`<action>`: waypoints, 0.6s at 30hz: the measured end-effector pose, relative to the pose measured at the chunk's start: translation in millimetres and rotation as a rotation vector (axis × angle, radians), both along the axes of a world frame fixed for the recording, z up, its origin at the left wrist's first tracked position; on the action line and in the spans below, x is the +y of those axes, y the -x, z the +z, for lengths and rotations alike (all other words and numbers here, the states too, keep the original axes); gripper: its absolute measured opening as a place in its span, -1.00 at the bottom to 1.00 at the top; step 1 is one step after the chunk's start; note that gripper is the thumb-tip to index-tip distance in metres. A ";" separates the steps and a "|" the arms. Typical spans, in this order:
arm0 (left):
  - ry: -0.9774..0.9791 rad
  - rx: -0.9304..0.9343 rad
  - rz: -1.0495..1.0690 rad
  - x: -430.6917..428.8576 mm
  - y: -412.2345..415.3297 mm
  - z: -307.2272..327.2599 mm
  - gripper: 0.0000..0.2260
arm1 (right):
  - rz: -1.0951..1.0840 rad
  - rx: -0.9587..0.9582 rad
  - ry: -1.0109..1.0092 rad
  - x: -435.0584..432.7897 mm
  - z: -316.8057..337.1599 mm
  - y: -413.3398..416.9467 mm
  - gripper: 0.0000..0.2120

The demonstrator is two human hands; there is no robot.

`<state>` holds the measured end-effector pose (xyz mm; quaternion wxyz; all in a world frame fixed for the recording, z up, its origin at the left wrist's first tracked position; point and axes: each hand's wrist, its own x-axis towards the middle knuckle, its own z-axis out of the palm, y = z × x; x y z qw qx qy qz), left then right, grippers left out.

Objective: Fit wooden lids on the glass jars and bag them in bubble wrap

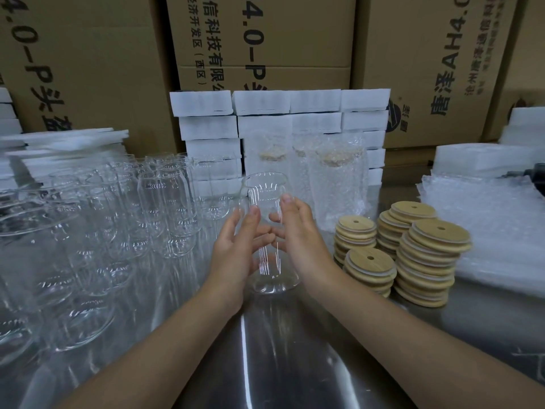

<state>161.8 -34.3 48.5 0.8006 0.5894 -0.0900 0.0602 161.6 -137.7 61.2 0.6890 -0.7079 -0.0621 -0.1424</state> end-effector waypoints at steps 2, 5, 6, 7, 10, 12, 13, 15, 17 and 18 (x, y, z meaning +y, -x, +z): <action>-0.001 0.012 -0.037 0.6 -0.6 -1.4 -0.31 | -0.010 0.010 0.019 -0.6 -2.1 -2.4 -0.49; 0.023 0.051 -0.103 1.4 -2.0 -2.6 -0.47 | -0.008 -0.003 0.050 -1.6 -1.9 -0.1 -0.48; 0.032 0.065 -0.116 1.1 -2.6 -2.8 -0.48 | 0.009 -0.007 0.057 -1.9 -0.8 2.2 -0.50; 0.044 0.079 -0.123 0.5 -2.5 -2.8 -0.50 | 0.023 0.000 0.079 -2.2 -0.2 2.6 -0.51; 0.125 0.156 -0.154 -1.4 -4.1 -2.7 -0.57 | 0.040 0.018 0.217 -6.8 10.6 7.1 -0.49; 0.239 0.215 -0.166 -0.2 -6.7 -1.3 -0.63 | -0.005 -0.009 0.366 -16.6 21.4 8.8 -0.55; 0.276 0.233 -0.175 0.7 -7.4 -0.7 -0.64 | -0.078 -0.047 0.502 -24.0 26.7 8.5 -0.56; 0.298 0.238 -0.208 1.7 -5.8 0.1 -0.55 | -0.298 -0.122 0.839 -39.4 33.9 7.3 -0.58; 0.288 0.233 -0.251 2.1 -3.2 -0.2 -0.45 | -0.458 -0.088 1.106 -52.5 35.3 4.6 -0.56; 0.281 0.233 -0.269 2.5 -2.1 -0.5 -0.43 | -0.483 -0.020 1.213 -57.8 34.6 3.3 -0.55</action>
